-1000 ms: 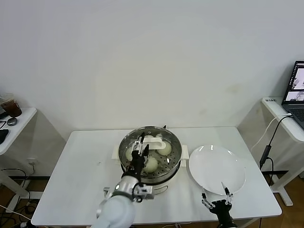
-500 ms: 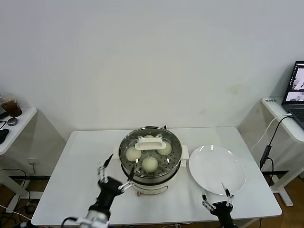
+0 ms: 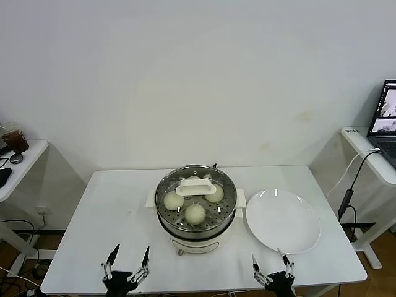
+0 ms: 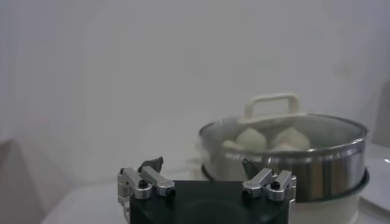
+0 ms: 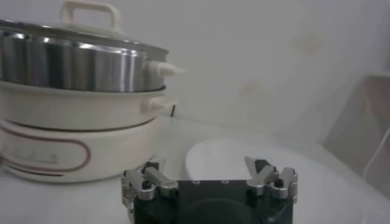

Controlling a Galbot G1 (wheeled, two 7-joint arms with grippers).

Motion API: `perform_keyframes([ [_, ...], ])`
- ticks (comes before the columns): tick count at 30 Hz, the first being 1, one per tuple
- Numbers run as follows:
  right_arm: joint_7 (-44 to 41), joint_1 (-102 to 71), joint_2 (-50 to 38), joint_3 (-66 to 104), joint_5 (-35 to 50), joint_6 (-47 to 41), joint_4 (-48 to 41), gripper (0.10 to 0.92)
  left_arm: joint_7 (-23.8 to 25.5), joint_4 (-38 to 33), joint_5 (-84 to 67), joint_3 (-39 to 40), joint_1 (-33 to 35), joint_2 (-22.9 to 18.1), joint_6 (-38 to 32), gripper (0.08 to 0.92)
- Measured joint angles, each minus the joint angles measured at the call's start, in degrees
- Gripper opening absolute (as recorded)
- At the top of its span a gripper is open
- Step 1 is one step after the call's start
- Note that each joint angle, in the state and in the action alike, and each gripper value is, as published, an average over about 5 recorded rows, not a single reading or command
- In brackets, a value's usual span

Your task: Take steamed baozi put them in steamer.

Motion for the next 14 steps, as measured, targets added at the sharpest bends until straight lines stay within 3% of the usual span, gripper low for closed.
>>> perform_keyframes([
  [14, 0.17, -1.29, -1.02, -2.02, 1.29, -0.53, 0.66, 0.823, 0.67, 3.81, -3.07, -1.96, 3.51, -1.37, -4.69, 0.823],
])
